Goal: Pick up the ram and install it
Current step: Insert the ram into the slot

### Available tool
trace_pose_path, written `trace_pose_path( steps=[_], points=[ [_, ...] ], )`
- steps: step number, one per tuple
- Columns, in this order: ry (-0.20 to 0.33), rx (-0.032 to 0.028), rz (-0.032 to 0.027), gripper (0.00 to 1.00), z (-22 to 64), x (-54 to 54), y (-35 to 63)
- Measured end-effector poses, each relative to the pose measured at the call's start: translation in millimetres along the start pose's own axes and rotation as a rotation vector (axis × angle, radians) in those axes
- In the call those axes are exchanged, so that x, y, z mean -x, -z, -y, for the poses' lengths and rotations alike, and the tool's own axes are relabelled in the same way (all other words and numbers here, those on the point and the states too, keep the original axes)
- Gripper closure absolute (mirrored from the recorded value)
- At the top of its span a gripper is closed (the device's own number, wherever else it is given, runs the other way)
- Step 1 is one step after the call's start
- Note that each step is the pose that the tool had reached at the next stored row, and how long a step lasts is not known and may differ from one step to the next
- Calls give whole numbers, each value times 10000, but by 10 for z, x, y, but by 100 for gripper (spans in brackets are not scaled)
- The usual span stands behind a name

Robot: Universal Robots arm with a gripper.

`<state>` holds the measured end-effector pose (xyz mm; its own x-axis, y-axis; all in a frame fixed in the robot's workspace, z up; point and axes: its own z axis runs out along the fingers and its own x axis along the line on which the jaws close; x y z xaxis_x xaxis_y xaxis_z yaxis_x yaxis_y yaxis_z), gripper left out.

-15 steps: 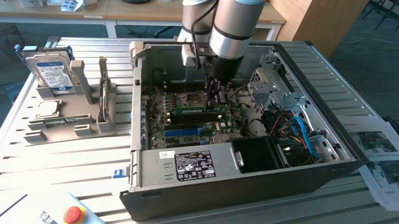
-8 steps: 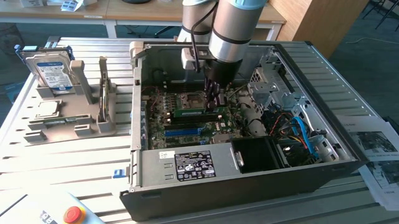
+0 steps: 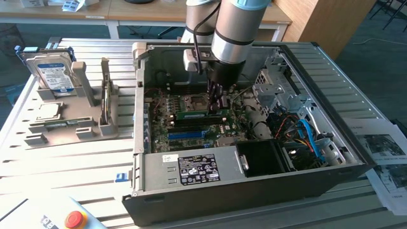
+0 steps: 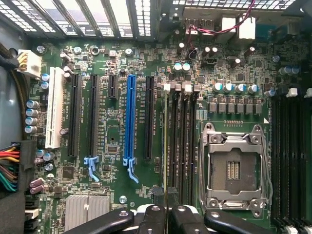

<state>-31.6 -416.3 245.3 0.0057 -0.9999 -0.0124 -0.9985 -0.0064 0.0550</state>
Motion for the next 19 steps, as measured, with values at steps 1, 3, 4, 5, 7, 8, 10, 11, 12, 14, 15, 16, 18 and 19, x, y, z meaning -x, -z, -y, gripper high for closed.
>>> trace_pose_path(
  steps=[1,3,4,5,7,8,10,11,12,14,15,16,18,19],
  points=[
    [1,1,-2,88,0,0,-1],
    [-2,-3,1,88,-6,1,-10],
    [-2,-3,0,88,-10,0,-13],
    [0,-3,-1,88,-11,0,-13],
    [1,-3,-2,88,-11,0,-14],
    [1,-5,3,88,-11,1,-21],
    [-1,-4,1,88,-10,0,-37],
    [-1,-4,0,88,-10,0,-41],
    [-1,-3,-2,88,-10,0,-41],
    [-1,-3,-1,88,-10,0,-41],
    [0,-3,-1,88,-10,0,-42],
    [0,-6,5,88,-10,1,-49],
    [0,-7,2,88,-9,0,-64],
    [0,-9,2,88,-8,0,-72]
  ],
)
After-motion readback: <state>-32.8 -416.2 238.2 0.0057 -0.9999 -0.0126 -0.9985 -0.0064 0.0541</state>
